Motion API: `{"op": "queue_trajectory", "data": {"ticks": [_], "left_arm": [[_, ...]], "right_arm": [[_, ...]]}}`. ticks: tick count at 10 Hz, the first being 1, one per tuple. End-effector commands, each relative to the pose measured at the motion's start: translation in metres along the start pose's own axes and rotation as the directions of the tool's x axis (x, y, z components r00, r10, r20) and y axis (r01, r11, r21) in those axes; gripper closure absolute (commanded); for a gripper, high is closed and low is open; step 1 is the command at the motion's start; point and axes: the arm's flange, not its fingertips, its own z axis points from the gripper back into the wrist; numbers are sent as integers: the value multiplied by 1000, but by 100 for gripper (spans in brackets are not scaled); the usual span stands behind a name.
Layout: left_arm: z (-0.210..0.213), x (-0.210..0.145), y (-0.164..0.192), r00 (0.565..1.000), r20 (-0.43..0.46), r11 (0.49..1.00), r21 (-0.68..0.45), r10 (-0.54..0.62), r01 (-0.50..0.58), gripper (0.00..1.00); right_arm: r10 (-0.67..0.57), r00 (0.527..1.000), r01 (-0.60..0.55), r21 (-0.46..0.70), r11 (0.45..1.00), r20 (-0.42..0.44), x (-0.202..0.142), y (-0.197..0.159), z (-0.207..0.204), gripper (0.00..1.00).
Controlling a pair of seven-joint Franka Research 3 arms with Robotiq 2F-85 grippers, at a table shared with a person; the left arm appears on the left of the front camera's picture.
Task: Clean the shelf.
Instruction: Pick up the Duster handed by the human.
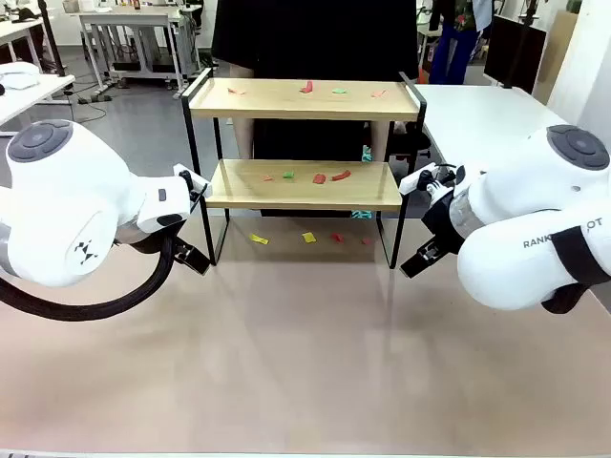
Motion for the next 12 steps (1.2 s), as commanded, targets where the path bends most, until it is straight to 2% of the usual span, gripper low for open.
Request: {"op": "queue_trajectory", "data": {"ticks": [1, 8, 10, 11, 12], "left_arm": [[0, 0, 0, 1000, 0, 1000, 0, 0, 0, 0], [0, 0, 0, 1000, 0, 1000, 0, 0, 0, 0], [41, 12, 16, 998, 47, 992, -121, -37, 43, 0], [69, 23, 35, 997, 62, 979, -196, -39, 51, 0], [83, 28, 47, 997, 61, 970, -235, -53, 66, 0]], "right_arm": [[0, 1000, 0, 0, 1000, 0, 0, 0, 0, 0], [0, 1000, 0, 0, 1000, 0, 0, 0, 0, 0], [-38, 996, 32, 73, 997, 77, 29, -36, 39, 0], [-72, 990, 58, 122, 991, 117, 41, -69, 58, 0], [-72, 986, 48, 161, 986, 148, 42, -88, 68, 0]]}}
